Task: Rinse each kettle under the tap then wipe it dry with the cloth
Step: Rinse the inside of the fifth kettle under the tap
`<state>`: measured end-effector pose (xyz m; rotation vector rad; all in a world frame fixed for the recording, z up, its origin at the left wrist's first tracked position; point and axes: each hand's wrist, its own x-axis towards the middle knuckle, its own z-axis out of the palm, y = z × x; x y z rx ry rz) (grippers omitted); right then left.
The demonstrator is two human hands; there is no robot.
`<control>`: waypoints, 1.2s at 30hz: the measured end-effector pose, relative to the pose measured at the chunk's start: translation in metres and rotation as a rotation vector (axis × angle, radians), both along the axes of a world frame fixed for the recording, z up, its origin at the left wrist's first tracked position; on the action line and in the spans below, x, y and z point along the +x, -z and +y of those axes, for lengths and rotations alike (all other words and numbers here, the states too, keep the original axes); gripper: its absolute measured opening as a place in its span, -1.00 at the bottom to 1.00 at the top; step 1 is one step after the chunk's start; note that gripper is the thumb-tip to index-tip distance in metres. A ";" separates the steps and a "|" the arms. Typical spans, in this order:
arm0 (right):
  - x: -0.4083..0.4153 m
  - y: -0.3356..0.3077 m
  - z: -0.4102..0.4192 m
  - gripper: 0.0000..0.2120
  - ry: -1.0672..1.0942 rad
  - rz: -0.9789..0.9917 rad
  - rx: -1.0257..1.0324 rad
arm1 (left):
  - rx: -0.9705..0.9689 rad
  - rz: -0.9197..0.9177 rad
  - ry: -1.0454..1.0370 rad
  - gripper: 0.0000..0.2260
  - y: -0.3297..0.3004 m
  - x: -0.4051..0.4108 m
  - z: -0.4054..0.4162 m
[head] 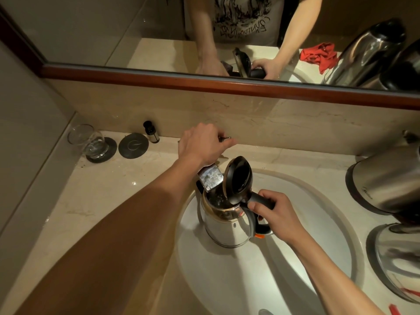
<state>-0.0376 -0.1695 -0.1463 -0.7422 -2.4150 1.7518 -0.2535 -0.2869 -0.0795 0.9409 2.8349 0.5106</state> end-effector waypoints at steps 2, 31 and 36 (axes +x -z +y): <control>-0.001 0.000 0.000 -0.62 -0.006 0.001 0.005 | 0.000 0.005 -0.002 -0.59 0.000 0.000 0.000; 0.001 0.003 0.006 -0.44 0.017 0.026 0.009 | 0.004 0.024 -0.007 -0.53 0.003 -0.002 0.001; 0.001 0.004 0.007 -0.41 0.023 0.010 -0.037 | 0.007 0.022 -0.012 -0.56 0.001 -0.002 0.001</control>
